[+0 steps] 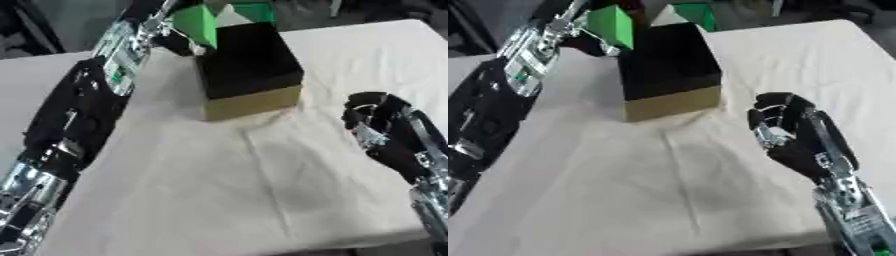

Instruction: Pick up objects on the table and place them in the box.

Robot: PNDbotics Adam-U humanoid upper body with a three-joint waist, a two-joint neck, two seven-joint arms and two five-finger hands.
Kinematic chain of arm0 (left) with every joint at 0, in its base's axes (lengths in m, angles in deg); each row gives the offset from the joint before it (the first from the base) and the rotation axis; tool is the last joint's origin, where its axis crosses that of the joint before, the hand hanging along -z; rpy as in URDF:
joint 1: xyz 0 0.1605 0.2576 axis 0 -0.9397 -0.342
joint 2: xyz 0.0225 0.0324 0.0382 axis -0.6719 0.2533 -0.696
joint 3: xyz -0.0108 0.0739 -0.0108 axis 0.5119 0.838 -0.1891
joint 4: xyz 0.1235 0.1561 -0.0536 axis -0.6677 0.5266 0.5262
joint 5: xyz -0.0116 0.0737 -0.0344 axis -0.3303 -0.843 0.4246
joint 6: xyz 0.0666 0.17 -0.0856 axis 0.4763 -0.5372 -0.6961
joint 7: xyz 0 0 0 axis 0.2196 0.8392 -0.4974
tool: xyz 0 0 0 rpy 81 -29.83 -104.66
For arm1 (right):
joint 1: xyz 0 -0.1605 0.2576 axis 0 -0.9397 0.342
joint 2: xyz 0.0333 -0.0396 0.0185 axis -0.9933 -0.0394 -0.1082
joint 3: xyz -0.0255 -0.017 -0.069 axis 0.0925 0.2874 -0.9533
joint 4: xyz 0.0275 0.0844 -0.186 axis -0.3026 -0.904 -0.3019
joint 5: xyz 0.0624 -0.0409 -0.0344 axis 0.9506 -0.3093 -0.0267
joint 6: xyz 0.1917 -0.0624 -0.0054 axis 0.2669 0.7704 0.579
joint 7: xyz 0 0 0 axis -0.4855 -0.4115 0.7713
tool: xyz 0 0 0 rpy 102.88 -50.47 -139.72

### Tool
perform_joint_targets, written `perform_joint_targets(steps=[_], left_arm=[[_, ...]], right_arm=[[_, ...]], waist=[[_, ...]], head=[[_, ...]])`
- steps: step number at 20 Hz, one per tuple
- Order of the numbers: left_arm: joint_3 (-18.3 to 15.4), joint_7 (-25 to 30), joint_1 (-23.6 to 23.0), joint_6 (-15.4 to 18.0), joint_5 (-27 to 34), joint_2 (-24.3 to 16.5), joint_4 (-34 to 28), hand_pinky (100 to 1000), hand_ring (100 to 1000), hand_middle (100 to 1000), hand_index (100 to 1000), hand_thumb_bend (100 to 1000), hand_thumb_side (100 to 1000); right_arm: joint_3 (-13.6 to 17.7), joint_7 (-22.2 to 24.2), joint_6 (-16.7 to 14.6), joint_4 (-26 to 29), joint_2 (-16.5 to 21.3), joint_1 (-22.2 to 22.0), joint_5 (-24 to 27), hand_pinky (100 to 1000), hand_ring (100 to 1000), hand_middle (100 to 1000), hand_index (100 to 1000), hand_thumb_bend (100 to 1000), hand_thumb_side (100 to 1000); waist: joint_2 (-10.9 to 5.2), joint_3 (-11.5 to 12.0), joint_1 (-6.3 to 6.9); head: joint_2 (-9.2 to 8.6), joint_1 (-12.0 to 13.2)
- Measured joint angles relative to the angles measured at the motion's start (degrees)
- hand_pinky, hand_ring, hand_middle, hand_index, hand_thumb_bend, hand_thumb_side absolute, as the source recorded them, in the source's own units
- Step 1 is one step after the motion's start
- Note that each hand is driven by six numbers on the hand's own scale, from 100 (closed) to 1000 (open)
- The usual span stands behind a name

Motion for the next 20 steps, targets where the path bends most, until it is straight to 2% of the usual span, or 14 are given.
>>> perform_joint_targets(steps=[3, 6, 9, 12, 16, 20], left_arm=[[0.4, -1.1, -0.3, 0.9, -1.8, 1.5, 1.0, 602, 534, 462, 577, 646, 100], [0.9, -0.6, -0.9, 1.8, -2.8, 2.2, 1.5, 642, 586, 524, 650, 707, 161], [1.6, 1.9, -1.1, 2.8, -4.2, 2.4, 1.7, 686, 658, 613, 747, 837, 277], [1.9, 5.3, -1.5, 3.7, -5.2, 2.3, 1.7, 705, 699, 684, 790, 1000, 399], [2.0, 8.1, -1.8, 4.2, -4.7, 1.7, 0.7, 713, 723, 736, 807, 1000, 409], [1.6, 8.2, -2.0, 3.6, -1.6, 0.2, -1.2, 681, 699, 712, 798, 1000, 359]], right_arm=[[0.0, 0.2, -0.1, 0.0, -0.3, 0.4, 0.1, 594, 623, 630, 729, 238, 351], [0.0, 0.3, -0.1, 0.0, -0.4, 0.4, 0.1, 594, 623, 629, 729, 237, 352], [0.0, 0.3, -0.1, 0.0, -0.4, 0.4, 0.1, 594, 623, 629, 729, 238, 352], [0.0, 0.3, -0.1, 0.0, -0.4, 0.4, 0.1, 595, 623, 629, 729, 236, 352], [0.0, 0.3, -0.1, 0.0, -0.4, 0.3, 0.1, 595, 622, 628, 728, 235, 351], [0.0, 0.2, -0.1, 0.0, -0.4, 0.1, 0.1, 595, 622, 628, 728, 234, 351]], waist=[[0.23, -0.6, 0.07], [0.29, -0.6, 0.12], [0.29, -0.3, 0.25], [0.27, 0.2, 0.27], [0.2, 0.9, 0.19], [0.02, 1.6, -0.09]], head=[[-0.52, 0.1], [-0.56, 0.2], [-0.69, 0.1], [-0.95, 0.1], [-0.97, -0.1], [-0.97, -0.4]])
